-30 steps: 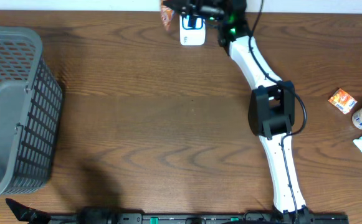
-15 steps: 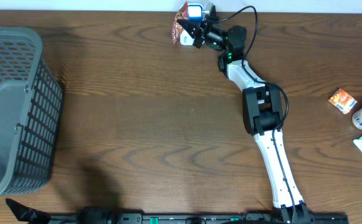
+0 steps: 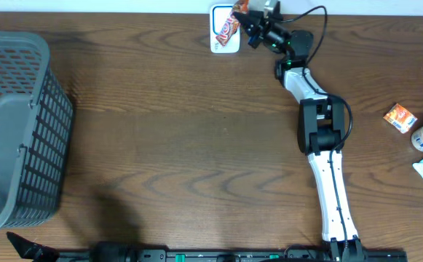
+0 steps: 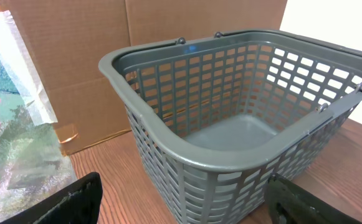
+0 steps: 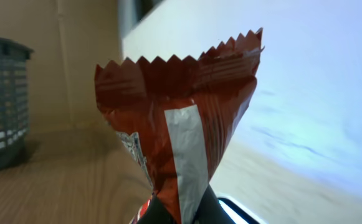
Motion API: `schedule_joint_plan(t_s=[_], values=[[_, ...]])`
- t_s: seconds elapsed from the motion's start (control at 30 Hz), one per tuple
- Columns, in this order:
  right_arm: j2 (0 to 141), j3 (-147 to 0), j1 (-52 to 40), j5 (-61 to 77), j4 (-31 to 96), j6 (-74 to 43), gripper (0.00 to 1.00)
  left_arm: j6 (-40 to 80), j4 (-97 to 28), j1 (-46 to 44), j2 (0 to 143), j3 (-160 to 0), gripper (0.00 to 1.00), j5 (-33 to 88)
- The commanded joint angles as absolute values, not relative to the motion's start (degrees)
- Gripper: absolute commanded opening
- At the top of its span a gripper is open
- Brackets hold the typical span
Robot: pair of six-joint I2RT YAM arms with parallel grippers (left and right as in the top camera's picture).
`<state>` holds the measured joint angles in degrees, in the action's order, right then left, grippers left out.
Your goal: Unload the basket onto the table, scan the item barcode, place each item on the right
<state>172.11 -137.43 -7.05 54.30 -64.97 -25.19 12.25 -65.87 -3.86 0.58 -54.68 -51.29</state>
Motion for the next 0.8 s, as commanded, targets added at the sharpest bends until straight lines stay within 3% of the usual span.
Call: schedule_joint_plan(t_s=[0.0,0.4,0.77], values=[[171.7,-138.0,-7.4,53.4,-63.9,-23.4,0.01,12.8,-66.0,-3.9,0.1,-54.5,0.83,-51.4],[171.7,-138.0,-9.6,46.2,-61.0,-19.6,0.01,12.8,-66.0,-3.9,0.1,-54.5,0.83,-51.4],[171.7,-138.0,-11.4,30.3,-59.9,-19.6,0.01,12.8,-66.0,-3.9,0.1,-54.5,0.84,-51.4]])
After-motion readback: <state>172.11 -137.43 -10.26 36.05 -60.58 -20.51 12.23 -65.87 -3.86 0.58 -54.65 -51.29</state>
